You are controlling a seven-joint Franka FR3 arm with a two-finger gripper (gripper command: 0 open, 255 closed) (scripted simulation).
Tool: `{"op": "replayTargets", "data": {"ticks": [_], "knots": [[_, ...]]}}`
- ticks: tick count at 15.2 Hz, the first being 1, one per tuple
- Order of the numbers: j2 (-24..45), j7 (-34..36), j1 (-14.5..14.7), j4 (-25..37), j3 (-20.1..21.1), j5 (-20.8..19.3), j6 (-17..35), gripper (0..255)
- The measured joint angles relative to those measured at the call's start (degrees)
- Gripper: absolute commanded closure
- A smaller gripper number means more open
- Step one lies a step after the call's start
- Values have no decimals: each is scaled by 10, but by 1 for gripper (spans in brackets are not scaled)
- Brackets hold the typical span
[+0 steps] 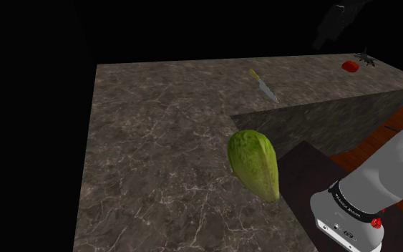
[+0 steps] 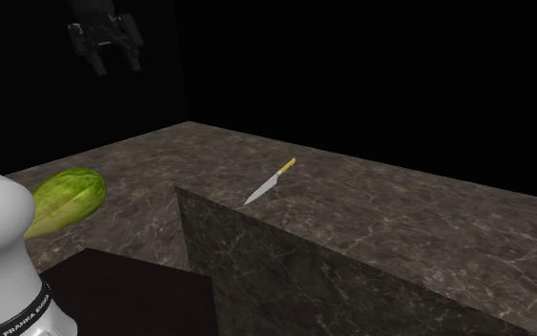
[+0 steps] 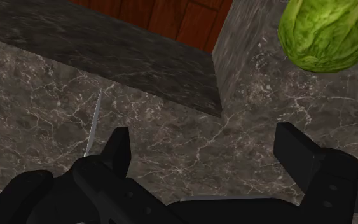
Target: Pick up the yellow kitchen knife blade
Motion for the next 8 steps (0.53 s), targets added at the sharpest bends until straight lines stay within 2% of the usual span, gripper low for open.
{"op": "replayTargets", "data": {"ticks": [4,8], "knots": [[26,-2,-6,-7,-13,-4,30,0],[84,-6,-17,-18,-38,-10,96,0]]}}
